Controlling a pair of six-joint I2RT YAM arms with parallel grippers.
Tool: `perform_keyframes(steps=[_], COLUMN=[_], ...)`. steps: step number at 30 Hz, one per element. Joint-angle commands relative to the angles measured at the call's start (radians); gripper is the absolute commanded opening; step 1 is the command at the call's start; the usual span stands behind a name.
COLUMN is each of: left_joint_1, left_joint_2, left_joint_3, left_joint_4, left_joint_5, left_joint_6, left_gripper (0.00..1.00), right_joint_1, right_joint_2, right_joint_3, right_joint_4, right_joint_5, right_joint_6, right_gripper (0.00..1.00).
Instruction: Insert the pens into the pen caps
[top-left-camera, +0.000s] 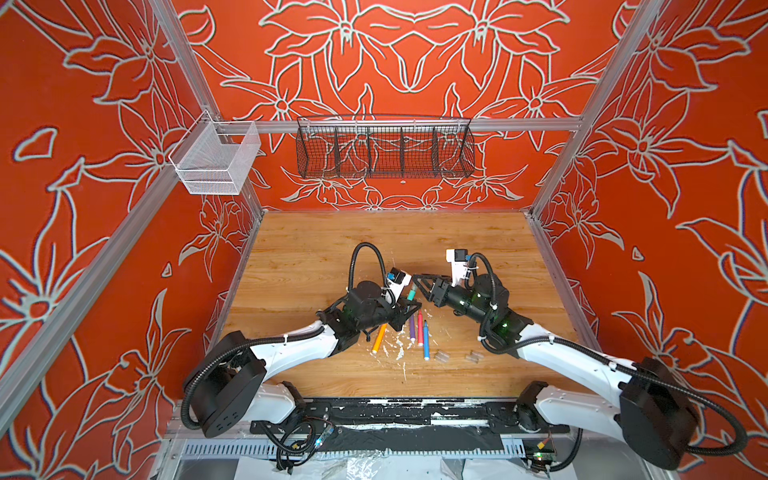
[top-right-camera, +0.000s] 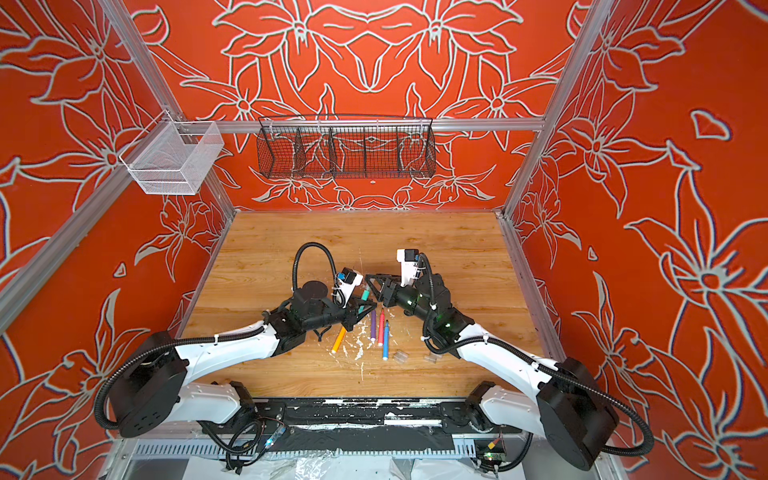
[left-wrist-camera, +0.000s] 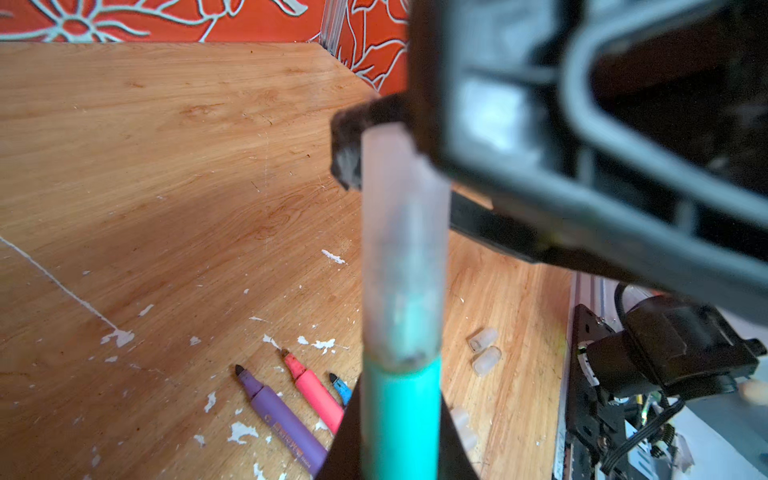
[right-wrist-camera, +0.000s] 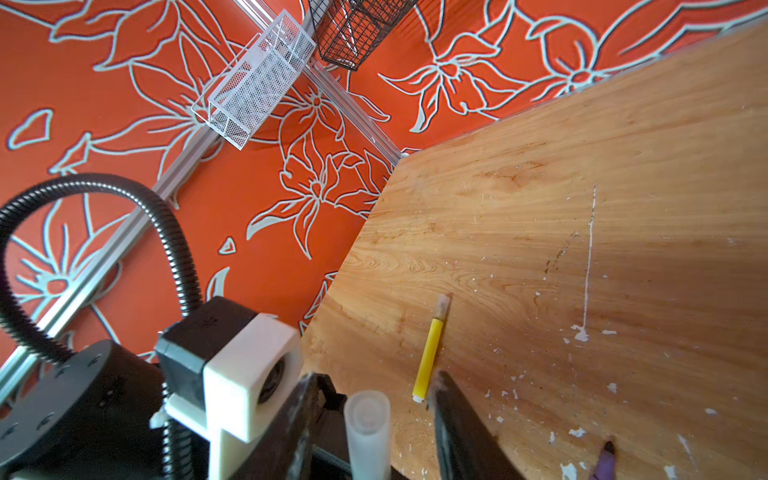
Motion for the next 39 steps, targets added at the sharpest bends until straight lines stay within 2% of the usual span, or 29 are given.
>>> perform_keyframes(steps=[1, 5, 10, 12, 15, 17, 20, 22, 25, 31, 34, 39], left_joint_1=[-0.021, -0.024, -0.024, -0.023, -0.015, -0.006, 0.034, 0.044, 0.048, 0.073, 0.101, 0.143], left_joint_2=[-0.012, -0.003, -0.001, 0.004, 0.003, -0.003, -0.016, -0.031, -0.047, -0.075, -0.087, -0.107], left_joint_3=[0.033, 0.038, 0.040, 0.043, 0.074, 0.093, 0.096, 0.129, 0.176, 0.220, 0.228, 0.247], left_joint_4=[-0.007, -0.012, -0.015, -0.016, -0.047, -0.065, 0.008, 0.011, -0.003, -0.002, 0.004, 0.002], left_joint_5=[-0.032, -0.035, -0.066, -0.079, -0.101, -0.176, -0.155, -0.173, -0.233, -0.259, -0.240, -0.179], left_joint_6=[0.048, 0.047, 0.034, 0.016, -0.019, -0.078, -0.144, -0.130, -0.080, -0.014, -0.003, -0.011], left_gripper=[0.00, 0.00, 0.00, 0.00, 0.00, 0.00, 0.00, 0.00, 0.00, 0.00, 0.00, 0.00], right_joint_1=[-0.009, -0.009, -0.006, -0.003, 0.006, 0.014, 0.020, 0.025, 0.040, 0.115, 0.155, 0.162], right_joint_2=[-0.008, 0.009, 0.057, 0.074, 0.092, 0.088, 0.076, 0.066, 0.051, 0.046, 0.058, 0.101], right_joint_3=[-0.002, 0.007, 0.041, 0.041, 0.041, 0.037, 0.040, 0.043, 0.003, 0.035, 0.054, 0.057], right_joint_4=[-0.009, -0.009, -0.011, 0.000, 0.021, 0.012, -0.028, -0.064, -0.025, -0.078, -0.100, -0.074], right_joint_5=[0.005, -0.012, -0.071, -0.080, -0.087, -0.076, -0.082, -0.104, -0.095, -0.058, -0.036, -0.060], right_joint_6=[-0.006, -0.005, -0.013, -0.009, -0.010, -0.024, -0.057, -0.093, -0.099, -0.167, -0.202, -0.194], right_gripper=[0.38, 0.26, 0.05, 0.00, 0.00, 0.00, 0.00, 0.00, 0.00, 0.00, 0.00, 0.00])
